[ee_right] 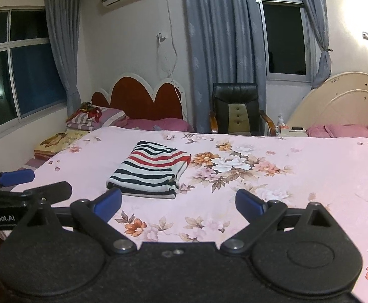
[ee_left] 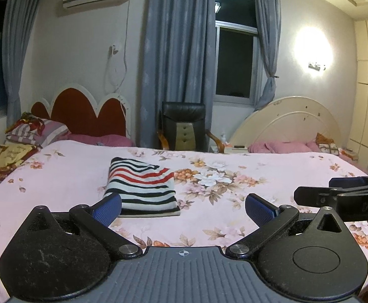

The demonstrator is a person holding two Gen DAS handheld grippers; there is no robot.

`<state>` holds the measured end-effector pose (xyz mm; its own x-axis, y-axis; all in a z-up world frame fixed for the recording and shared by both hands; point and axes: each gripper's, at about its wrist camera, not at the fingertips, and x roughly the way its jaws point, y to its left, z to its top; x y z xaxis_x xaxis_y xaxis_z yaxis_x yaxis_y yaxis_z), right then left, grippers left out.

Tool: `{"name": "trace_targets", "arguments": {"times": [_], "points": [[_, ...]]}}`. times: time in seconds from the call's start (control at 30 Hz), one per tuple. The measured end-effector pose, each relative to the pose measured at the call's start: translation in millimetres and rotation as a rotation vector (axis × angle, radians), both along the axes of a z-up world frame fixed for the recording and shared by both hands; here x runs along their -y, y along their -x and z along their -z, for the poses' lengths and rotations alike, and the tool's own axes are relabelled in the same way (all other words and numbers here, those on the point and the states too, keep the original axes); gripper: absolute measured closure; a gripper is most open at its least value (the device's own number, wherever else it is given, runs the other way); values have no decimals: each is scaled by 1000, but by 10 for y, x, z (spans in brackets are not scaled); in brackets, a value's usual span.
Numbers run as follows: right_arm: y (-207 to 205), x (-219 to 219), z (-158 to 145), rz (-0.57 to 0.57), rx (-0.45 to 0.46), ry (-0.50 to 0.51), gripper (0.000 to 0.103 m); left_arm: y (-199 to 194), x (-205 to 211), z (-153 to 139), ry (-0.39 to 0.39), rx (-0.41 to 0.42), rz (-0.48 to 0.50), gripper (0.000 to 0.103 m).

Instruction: Fold small clothes

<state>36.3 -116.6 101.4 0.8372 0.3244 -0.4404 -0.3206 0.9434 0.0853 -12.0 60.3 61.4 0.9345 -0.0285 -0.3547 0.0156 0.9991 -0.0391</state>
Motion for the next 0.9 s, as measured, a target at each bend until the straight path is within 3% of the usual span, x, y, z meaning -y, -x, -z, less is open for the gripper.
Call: {"name": "trace_targets", "arguments": {"times": [0.9], "points": [[1, -98, 67, -6, -5, 22, 6, -9, -119, 39, 11, 3, -15, 0]]}}
